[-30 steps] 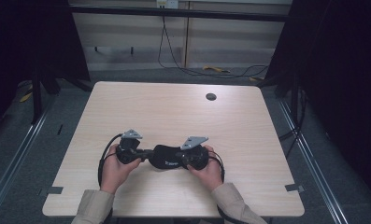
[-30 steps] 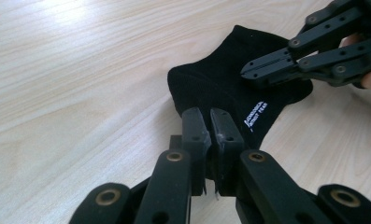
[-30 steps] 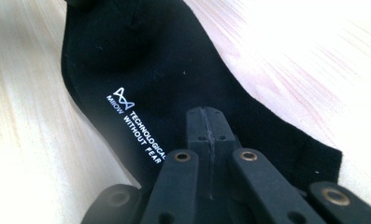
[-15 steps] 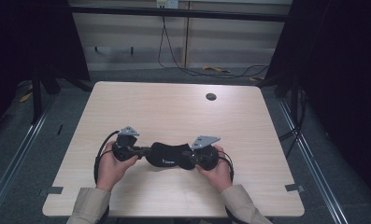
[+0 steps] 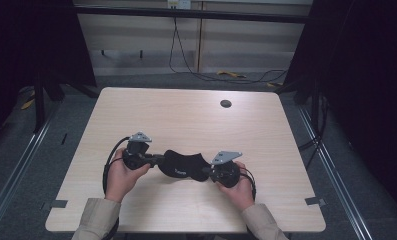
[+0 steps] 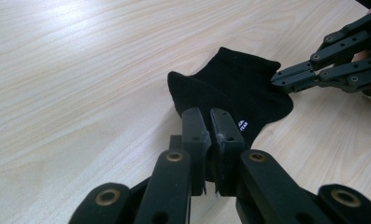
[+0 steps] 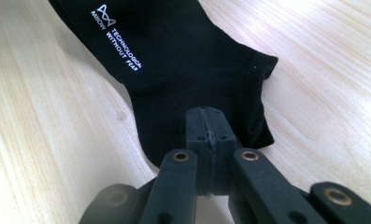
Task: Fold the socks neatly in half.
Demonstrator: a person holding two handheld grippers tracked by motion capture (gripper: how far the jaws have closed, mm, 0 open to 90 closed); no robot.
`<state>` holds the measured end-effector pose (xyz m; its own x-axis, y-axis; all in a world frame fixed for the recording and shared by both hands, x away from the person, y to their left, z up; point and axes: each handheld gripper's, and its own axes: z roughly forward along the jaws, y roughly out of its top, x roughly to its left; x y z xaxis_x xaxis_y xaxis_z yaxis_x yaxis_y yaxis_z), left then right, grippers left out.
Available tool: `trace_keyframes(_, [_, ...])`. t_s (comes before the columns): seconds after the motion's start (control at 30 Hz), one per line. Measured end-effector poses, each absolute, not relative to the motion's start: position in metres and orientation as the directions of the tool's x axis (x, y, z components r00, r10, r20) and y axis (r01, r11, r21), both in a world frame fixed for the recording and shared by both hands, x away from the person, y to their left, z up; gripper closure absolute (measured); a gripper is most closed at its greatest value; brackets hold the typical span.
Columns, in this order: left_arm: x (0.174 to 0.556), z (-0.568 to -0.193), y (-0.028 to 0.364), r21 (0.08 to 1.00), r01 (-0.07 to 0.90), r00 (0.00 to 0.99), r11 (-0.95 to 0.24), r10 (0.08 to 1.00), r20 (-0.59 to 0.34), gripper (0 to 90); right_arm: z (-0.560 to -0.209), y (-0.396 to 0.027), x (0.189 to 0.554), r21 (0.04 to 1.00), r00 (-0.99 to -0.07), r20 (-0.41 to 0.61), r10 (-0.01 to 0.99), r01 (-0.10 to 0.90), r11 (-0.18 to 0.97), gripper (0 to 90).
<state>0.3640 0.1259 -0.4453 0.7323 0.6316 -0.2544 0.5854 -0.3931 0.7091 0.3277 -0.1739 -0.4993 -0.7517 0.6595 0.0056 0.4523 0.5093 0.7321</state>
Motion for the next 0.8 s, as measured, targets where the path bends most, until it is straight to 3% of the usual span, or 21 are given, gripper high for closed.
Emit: trace_keyframes(0.8, [0.368, -0.435, 0.085, 0.715, 0.536, 0.776, -0.449, 0.595, -0.208, 85.6, -0.5, -0.171, 0.329, 0.734, -0.753, -0.003, 0.658, 0.445, 0.513, 89.9])
